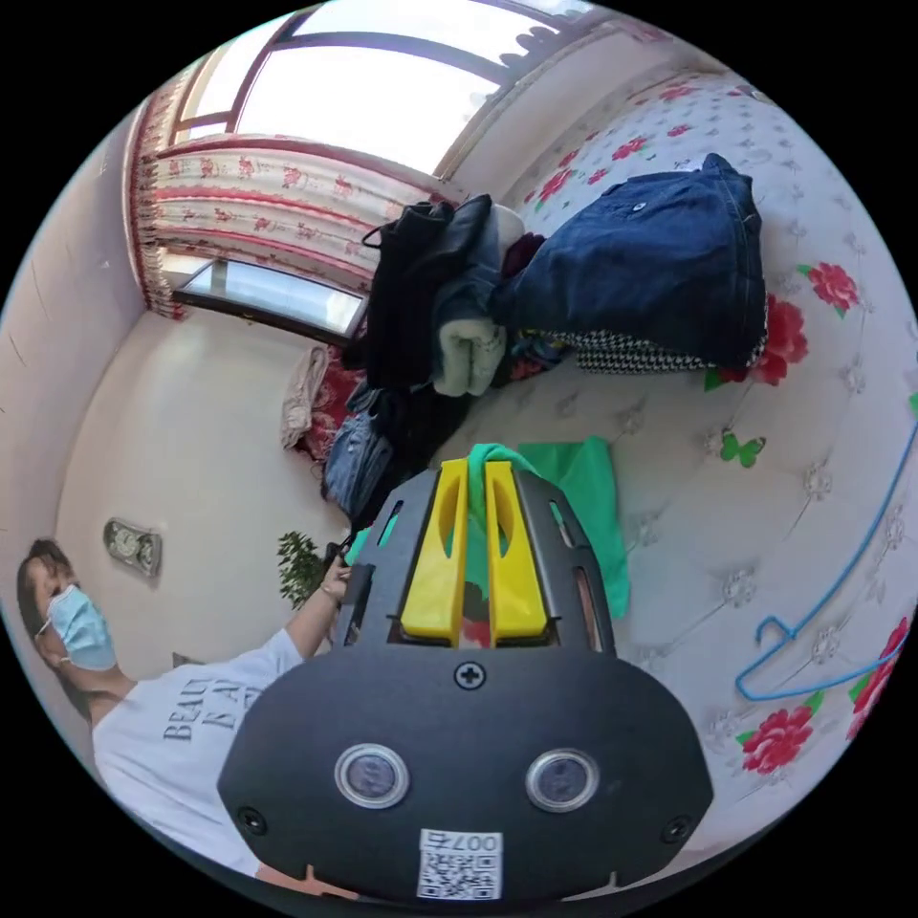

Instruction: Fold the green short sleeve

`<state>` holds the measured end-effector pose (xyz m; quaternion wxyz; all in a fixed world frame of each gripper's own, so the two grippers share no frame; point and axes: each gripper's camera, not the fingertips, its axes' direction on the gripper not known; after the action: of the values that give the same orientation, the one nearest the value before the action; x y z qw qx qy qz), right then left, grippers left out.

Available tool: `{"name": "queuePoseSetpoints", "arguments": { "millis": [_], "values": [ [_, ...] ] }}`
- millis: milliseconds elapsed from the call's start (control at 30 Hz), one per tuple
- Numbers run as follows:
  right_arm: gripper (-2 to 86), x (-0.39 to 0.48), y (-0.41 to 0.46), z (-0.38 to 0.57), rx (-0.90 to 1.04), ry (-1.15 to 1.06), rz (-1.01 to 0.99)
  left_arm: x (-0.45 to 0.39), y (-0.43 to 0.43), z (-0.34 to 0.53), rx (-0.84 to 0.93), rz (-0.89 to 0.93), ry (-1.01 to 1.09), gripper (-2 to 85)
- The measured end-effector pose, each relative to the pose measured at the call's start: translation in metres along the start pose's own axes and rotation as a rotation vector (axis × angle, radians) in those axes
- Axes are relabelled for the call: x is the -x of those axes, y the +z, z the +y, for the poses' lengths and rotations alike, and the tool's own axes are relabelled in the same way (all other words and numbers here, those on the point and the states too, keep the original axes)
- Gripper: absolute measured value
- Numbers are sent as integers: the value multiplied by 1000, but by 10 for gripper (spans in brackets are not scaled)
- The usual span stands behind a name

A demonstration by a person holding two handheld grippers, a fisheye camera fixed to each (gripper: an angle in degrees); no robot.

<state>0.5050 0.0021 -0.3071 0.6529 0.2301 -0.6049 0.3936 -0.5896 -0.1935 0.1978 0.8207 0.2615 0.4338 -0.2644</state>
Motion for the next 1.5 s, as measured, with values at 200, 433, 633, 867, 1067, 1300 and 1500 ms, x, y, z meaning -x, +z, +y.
{"name": "queuePoseSetpoints", "arguments": {
  "millis": [200,433,633,867,1067,1300,1500],
  "values": [
    [42,-43,49,-14,-77,92,209,23,9,-9,-118,-191,16,112],
    [70,-86,14,92,-145,209,263,56,-39,85,-99,-319,59,115],
    [80,-120,39,128,-131,342,169,87,-41,121,-70,-234,-40,120],
    [50,-59,68,69,-76,148,149,107,-31,109,-55,-175,-71,113],
    [34,136,156,80,174,-514,71,117,-48,129,-96,-95,-31,118],
    [45,198,292,188,560,-738,-78,157,-70,155,-132,-7,-53,129],
    [66,114,269,178,490,-468,28,182,-67,170,-101,82,-40,135]
  ]
}}
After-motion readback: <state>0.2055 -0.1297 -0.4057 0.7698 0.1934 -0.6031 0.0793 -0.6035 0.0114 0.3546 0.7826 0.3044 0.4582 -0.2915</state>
